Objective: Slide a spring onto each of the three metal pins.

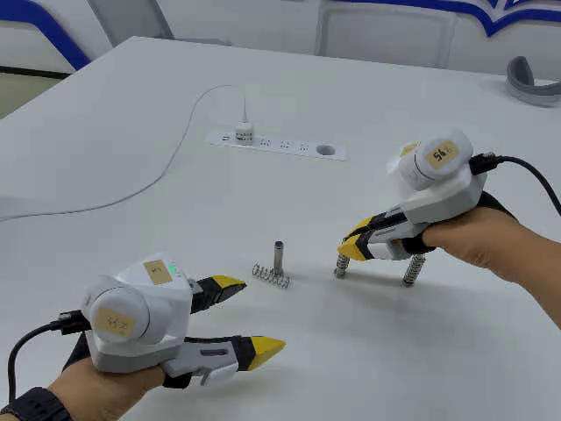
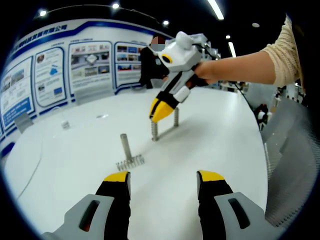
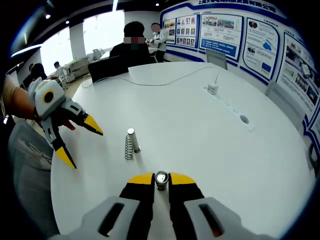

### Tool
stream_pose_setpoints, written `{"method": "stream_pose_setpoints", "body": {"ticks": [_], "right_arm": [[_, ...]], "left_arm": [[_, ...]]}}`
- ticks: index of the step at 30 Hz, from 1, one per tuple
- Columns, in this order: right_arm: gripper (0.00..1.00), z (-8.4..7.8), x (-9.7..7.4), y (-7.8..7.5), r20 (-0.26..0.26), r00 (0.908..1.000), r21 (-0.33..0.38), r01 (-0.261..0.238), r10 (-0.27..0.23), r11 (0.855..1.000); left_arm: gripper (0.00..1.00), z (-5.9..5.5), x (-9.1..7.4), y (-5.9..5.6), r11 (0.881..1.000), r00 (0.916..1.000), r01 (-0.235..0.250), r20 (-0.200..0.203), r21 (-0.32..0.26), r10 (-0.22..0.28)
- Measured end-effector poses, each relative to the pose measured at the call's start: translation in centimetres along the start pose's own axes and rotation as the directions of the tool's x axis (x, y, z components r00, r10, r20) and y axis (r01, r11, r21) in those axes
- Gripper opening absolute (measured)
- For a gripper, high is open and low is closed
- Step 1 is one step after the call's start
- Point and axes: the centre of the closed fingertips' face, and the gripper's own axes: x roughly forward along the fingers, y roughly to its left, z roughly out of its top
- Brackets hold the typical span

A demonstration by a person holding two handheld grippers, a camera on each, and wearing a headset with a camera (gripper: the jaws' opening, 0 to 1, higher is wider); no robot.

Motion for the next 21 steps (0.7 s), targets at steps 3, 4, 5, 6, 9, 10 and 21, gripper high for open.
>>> {"method": "stream_pose_setpoints", "body": {"ticks": [3,4,5,6,9,10,21], "right_arm": [[0.12,-0.3,0.2,0.0,-0.005,1.0000,0.007,0.005,-0.005,1.000],[0.12,-0.3,0.2,0.0,-0.007,1.0000,0.007,0.006,-0.006,1.000],[0.12,-0.4,0.3,0.0,-0.008,0.9999,0.009,0.007,-0.007,1.000],[0.12,-0.4,0.3,0.0,-0.008,0.9999,0.010,0.008,-0.008,1.000],[0.12,-0.6,0.5,-0.1,-0.012,0.9999,0.012,0.012,-0.012,1.000],[0.12,-0.7,0.6,-0.2,-0.014,0.9998,0.011,0.014,-0.014,1.000],[0.14,-1.4,0.8,-0.1,-0.027,0.9993,0.009,0.025,-0.025,1.000]], "left_arm": [[0.54,0.0,0.0,0.0,1.000,1.0000,-0.001,0.000,-0.001,0.001],[0.54,0.0,0.0,0.0,1.000,1.0000,-0.001,0.000,-0.001,0.001],[0.54,0.0,0.0,0.0,1.000,1.0000,-0.001,0.000,0.000,0.001],[0.54,0.0,0.0,0.0,1.000,1.0000,-0.001,0.000,0.000,0.001],[0.54,0.0,-0.1,-0.1,1.000,1.0000,-0.003,0.002,-0.001,0.003],[0.54,0.0,-0.1,-0.1,1.000,1.0000,-0.003,0.002,-0.001,0.003],[0.54,0.0,-0.2,0.1,1.000,0.9999,-0.008,0.007,-0.004,0.008]]}}
